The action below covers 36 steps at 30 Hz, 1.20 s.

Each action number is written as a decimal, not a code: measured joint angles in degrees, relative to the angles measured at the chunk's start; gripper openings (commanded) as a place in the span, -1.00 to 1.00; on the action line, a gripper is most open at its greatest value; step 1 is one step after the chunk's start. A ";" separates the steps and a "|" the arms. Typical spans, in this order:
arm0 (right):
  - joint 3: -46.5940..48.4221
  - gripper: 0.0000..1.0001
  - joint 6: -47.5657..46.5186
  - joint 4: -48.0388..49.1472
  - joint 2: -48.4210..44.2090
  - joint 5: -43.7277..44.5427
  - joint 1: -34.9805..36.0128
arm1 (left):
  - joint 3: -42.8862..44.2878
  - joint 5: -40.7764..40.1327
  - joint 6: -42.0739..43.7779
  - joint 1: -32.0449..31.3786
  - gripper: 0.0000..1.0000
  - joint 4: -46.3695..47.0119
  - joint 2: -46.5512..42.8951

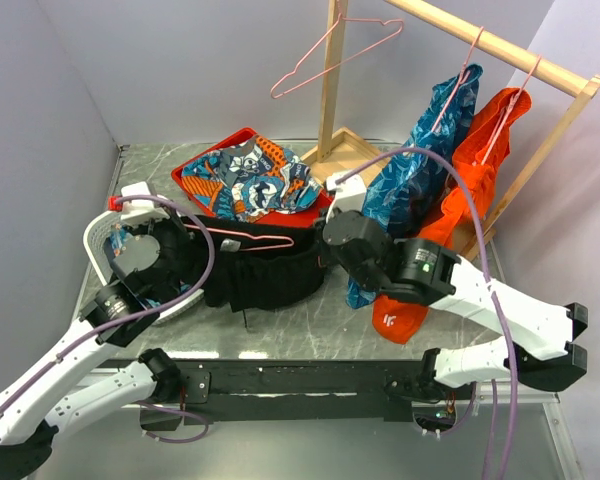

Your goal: Place the shorts on the hanger

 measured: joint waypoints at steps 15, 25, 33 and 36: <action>28.59 -1.00 -1.99 -11.30 13.11 -2.73 -0.48 | 12.07 -1.81 7.10 -5.60 -0.98 4.50 11.04; 44.48 -1.00 -2.78 -15.45 22.27 0.26 -2.27 | 24.28 -4.00 7.78 -6.86 -0.98 3.19 21.94; 44.19 -1.00 -2.86 -15.82 22.21 2.56 -4.02 | 30.08 -13.51 5.60 -7.72 -0.98 -1.95 26.38; 42.84 -1.00 -2.78 -15.87 21.97 3.08 -4.55 | 29.57 -15.82 5.20 -7.87 -0.98 -2.05 24.59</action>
